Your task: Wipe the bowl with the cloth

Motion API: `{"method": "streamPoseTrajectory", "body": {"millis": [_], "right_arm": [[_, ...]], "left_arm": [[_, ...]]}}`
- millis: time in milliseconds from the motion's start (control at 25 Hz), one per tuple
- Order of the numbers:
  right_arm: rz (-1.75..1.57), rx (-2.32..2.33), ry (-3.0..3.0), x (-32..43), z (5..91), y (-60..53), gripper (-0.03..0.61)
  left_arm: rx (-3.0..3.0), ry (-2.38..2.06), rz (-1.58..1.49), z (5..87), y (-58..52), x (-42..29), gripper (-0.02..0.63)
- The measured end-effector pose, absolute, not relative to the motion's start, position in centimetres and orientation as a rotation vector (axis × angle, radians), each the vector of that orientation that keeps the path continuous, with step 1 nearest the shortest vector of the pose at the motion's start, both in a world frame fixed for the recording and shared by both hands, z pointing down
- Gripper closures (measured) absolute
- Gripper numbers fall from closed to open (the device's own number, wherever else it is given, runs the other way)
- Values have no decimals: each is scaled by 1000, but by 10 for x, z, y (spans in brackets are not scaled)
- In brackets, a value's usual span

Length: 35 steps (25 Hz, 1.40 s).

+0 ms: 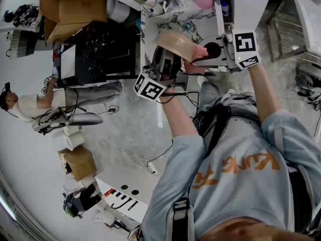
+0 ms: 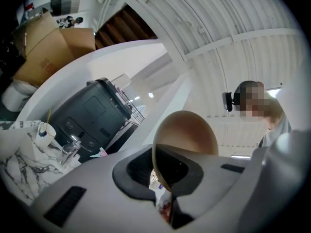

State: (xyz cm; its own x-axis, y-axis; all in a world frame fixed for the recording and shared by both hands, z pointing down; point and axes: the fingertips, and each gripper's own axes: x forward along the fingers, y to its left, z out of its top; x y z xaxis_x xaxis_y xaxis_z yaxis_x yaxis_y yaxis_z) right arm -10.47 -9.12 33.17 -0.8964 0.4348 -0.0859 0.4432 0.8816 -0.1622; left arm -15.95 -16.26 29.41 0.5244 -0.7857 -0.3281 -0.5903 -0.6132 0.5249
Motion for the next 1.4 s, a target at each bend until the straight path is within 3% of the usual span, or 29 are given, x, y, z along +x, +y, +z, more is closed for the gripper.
{"method": "streamPoseTrajectory", "body": {"millis": [640,880,1400], "right_arm": [[-246,707,2786,-65,290,-98,537],[-264,520,2694,-48,271,-126,538],[-281,200,2778,-60,284,-159,538]], "left_arm": [[2338,-1076,-654,339,-173,-145,584],[2448,-922,-528,350,-163,-112,586],[2501,-826,-601,339,-152,-102,586]]}}
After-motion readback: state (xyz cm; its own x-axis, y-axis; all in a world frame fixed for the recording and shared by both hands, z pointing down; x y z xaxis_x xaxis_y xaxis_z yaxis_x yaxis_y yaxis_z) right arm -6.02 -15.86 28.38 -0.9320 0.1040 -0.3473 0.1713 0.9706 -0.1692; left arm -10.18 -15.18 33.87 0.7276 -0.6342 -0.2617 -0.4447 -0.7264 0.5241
